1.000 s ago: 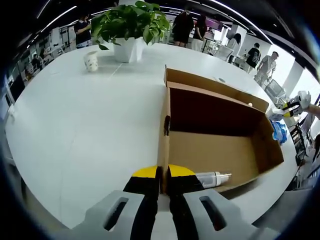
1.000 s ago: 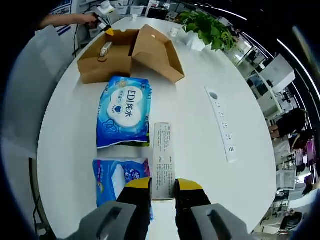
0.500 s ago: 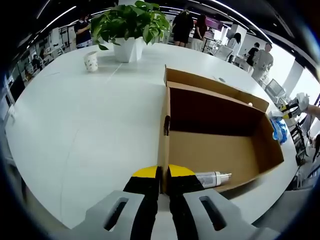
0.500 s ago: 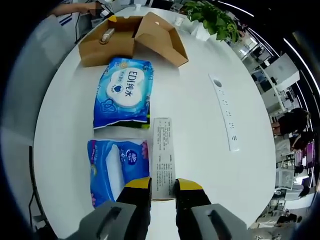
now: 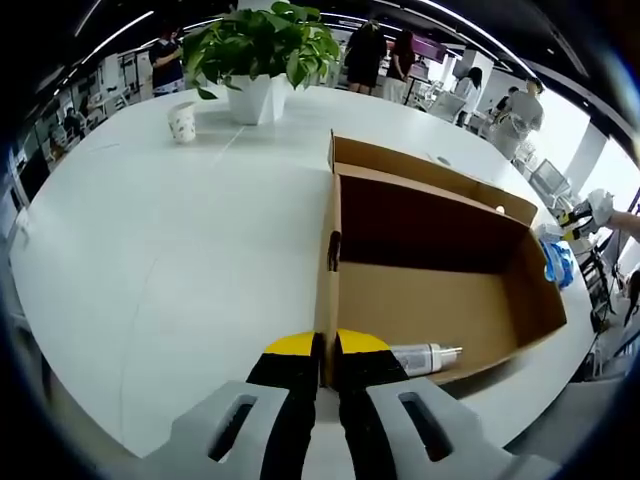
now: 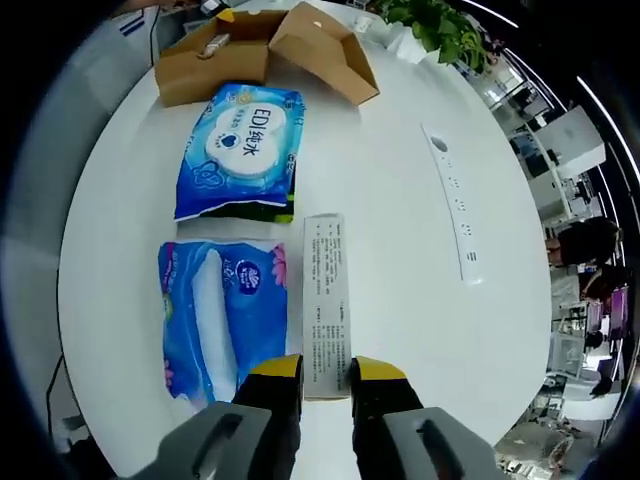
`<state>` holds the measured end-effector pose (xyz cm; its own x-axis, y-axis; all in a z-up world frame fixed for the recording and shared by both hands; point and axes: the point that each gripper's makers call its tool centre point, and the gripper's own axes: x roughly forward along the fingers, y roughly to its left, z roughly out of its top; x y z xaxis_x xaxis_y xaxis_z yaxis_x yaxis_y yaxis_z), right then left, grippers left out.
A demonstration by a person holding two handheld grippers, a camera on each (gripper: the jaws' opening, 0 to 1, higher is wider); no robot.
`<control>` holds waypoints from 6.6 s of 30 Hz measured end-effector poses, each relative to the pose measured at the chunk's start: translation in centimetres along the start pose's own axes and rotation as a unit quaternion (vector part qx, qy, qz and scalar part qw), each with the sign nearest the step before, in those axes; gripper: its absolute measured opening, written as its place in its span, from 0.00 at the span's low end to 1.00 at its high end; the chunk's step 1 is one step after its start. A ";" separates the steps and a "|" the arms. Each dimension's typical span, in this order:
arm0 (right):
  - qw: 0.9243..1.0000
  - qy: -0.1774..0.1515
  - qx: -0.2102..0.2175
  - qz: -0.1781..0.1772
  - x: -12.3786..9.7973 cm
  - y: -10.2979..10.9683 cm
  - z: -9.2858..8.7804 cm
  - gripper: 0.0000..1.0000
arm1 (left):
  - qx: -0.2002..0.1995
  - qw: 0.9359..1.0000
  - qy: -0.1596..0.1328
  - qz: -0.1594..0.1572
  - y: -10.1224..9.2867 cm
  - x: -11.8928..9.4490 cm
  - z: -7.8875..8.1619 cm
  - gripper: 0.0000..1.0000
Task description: Operate the shoe box by opening the lid, removing the specified soft item, and placing it in the target area until the item is outside and the box remains undamaged.
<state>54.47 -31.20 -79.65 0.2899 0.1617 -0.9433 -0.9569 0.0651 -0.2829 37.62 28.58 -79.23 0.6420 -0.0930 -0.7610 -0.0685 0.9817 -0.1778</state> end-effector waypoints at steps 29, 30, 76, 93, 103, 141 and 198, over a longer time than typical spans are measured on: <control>1.000 0.014 0.015 -0.003 1.3 -0.7 -1.2 0.17 | -0.002 1.000 -0.001 -0.003 0.0 0.2 0.0 0.03; 1.000 0.014 0.016 -0.004 1.3 -0.8 -1.2 0.17 | -0.003 1.000 -0.001 -0.003 0.0 0.2 0.0 0.03; 0.988 -0.056 0.129 -0.068 -3.8 0.9 1.9 0.36 | 0.020 1.000 -0.007 0.005 -1.0 -0.1 -0.2 0.05; 0.967 -0.122 0.208 -0.078 -6.6 5.9 6.9 0.49 | 0.076 0.997 -0.016 -0.002 -1.3 -1.0 0.6 0.19; 0.944 -0.166 0.274 -0.077 -7.7 8.5 9.0 0.58 | 0.152 0.988 -0.002 -0.014 -1.9 -1.6 2.0 0.33; 0.871 -0.268 0.392 -0.122 -14.0 17.0 14.5 0.89 | 0.398 0.887 0.117 -0.204 -8.2 -0.5 3.0 0.61; 0.837 -0.269 0.450 -0.154 -15.7 25.0 13.8 0.99 | 0.600 0.674 0.336 -0.272 -8.6 4.6 -3.7 0.65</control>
<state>26.22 -18.49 -69.54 0.7177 0.4058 -0.5659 -0.5063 0.8620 -0.0240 38.40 19.11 -83.51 -0.1939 -0.1514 -0.9693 0.9623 0.1627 -0.2179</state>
